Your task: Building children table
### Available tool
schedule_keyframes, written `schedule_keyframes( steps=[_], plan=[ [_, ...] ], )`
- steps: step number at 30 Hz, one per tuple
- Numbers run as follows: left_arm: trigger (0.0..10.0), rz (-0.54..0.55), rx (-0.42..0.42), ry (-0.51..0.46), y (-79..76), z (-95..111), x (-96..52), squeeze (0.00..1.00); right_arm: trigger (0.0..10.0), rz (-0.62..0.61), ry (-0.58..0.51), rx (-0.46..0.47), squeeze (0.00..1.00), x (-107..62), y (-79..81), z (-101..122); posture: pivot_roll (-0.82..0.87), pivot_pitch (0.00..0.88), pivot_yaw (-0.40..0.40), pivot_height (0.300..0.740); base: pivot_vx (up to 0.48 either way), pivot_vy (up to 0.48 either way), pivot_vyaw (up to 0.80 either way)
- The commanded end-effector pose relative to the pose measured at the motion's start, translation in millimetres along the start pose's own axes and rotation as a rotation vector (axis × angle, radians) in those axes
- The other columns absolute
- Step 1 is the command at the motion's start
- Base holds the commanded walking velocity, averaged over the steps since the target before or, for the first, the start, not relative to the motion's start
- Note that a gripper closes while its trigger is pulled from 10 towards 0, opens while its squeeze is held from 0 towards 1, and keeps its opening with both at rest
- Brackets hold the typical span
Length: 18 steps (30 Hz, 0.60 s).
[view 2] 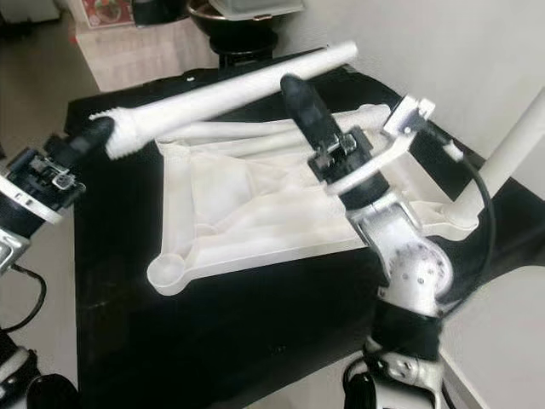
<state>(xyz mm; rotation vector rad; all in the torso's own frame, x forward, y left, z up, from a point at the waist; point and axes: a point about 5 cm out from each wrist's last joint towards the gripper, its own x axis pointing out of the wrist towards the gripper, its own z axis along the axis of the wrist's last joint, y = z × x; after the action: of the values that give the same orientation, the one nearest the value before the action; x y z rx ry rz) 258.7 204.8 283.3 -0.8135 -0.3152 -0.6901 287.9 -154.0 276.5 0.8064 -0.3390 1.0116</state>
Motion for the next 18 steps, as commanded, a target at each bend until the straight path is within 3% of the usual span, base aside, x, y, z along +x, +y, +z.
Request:
schedule_keyframes(
  steps=[1,3,5,6,8,11,13,18],
  plan=[
    [0.0,-0.07,-0.065,-0.063,-7.0,0.5,1.2,0.0,10.0,-0.053,0.116,0.01,0.0,1.3,-3.2,-21.3,-0.02,0.084,0.001,0.74,0.0,0.0,0.0],
    [0.0,-0.15,-0.18,-0.112,-12.9,-8.1,2.7,0.0,10.0,-0.203,0.195,0.06,0.0,-2.2,-19.2,-47.8,-0.01,0.081,-0.003,0.74,0.0,0.0,0.0],
    [0.0,-0.15,-0.18,-0.112,-12.9,-8.1,2.7,0.0,10.0,-0.203,0.195,0.06,0.0,-2.2,-19.2,-47.8,-0.01,0.081,-0.003,0.74,0.0,0.0,0.0],
    [0.0,-0.179,-0.229,-0.128,-15.2,-11.8,3.3,0.0,10.0,-0.234,0.204,0.082,0.0,-2.2,-21.7,-54.0,-0.01,0.08,-0.002,0.74,0.0,0.0,0.0],
    [0.0,-0.204,-0.319,-0.111,-19.0,-28.4,5.1,0.0,10.0,-0.171,0.196,0.107,0.0,7.2,-12.7,-56.4,0.0,0.081,-0.001,0.74,0.0,0.0,0.0],
    [0.0,-0.188,-0.385,-0.089,-18.4,-42.9,7.4,0.0,10.0,-0.101,0.194,0.109,0.0,16.8,-4.7,-55.7,0.0,0.081,-0.001,0.74,0.0,0.0,0.0],
    [0.0,-0.188,-0.385,-0.089,-18.4,-42.9,7.4,0.0,10.0,-0.101,0.194,0.109,0.0,16.8,-4.7,-55.7,0.0,0.081,-0.001,0.74,0.0,0.0,0.0],
    [0.0,-0.164,-0.456,-0.083,-17.7,-57.1,10.2,0.0,10.0,0.045,0.106,0.119,0.0,31.8,8.1,-41.0,0.01,0.074,-0.001,0.74,0.0,0.0,0.0]
  ],
)
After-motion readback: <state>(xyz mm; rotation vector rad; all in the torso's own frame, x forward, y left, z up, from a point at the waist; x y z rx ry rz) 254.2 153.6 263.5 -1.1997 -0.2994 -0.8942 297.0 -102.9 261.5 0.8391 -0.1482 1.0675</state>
